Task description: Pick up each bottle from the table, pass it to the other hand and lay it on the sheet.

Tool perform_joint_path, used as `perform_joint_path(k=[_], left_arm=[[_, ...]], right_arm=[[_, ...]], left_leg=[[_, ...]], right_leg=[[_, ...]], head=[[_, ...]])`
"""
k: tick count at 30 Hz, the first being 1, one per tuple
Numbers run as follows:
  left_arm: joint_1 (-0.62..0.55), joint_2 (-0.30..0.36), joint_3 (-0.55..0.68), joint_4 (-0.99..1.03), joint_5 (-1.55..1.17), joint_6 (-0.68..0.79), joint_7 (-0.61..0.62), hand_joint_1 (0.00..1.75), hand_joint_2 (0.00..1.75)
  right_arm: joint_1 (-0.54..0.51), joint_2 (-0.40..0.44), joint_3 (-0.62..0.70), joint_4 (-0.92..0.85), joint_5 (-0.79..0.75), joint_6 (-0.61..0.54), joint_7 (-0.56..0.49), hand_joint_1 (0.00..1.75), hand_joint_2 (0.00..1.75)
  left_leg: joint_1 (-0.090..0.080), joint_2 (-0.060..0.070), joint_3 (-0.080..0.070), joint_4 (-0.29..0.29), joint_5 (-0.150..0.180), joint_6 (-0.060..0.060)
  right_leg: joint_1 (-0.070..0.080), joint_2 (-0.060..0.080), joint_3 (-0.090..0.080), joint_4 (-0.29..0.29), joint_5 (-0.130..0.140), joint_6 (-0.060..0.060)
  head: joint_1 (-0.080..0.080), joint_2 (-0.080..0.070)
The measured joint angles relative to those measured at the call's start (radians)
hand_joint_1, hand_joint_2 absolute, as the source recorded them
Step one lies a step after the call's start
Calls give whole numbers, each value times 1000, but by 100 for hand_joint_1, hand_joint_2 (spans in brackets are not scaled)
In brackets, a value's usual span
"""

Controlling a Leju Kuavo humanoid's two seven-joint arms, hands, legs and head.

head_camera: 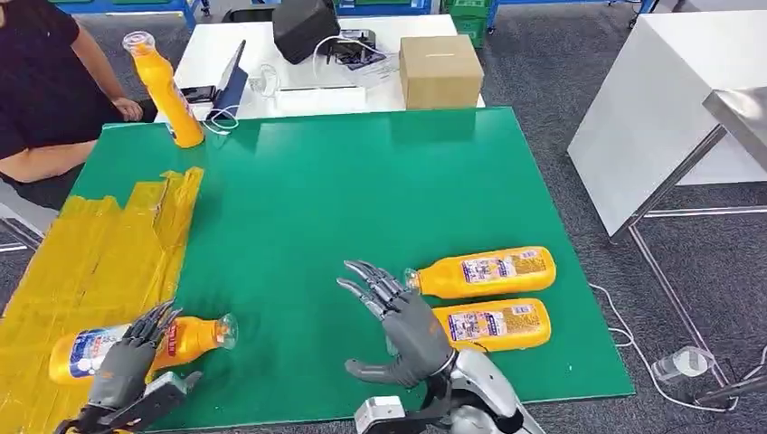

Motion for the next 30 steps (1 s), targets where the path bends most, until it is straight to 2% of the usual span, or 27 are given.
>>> perform_joint_path(k=[6,9,14,18,21,26,30], left_arm=[[-10,-59,110,-49,201,-109,-59,0,0],[-16,-76,141,-63,257,-148,-64,0,0],[-30,-100,198,-84,476,-292,-69,0,0],[-32,-110,231,-100,508,-320,-69,0,0],[-31,-120,249,-118,516,-339,-69,0,0],[-19,-154,260,-160,593,-456,-65,0,0],[-6,-180,260,-196,627,-513,-40,0,0]], right_arm=[[76,-98,-77,-62,21,48,-13,0,175],[99,-123,-96,-82,32,58,-13,0,175],[145,-172,-123,-114,64,74,-1,0,175],[166,-200,-143,-131,69,74,2,0,175],[176,-216,-163,-139,99,72,42,0,175],[206,-259,-229,-141,152,64,116,0,175],[243,-292,-294,-141,143,64,129,0,175]], left_leg=[[0,1,-3,0,0,0],[0,1,-3,0,0,0],[0,2,-4,0,0,0],[0,2,-5,0,0,0],[0,2,-5,0,0,0],[-1,1,-5,0,0,1],[-2,2,-5,1,-1,2]], right_leg=[[0,0,-2,0,0,0],[0,1,-4,0,0,0],[0,1,-5,0,0,0],[0,1,-5,0,0,0],[0,1,-5,0,0,0],[-1,1,-5,0,0,1],[-2,1,-5,0,1,1]], head=[[0,0],[-1,0],[0,0],[0,0],[-1,0],[0,0],[0,0]])
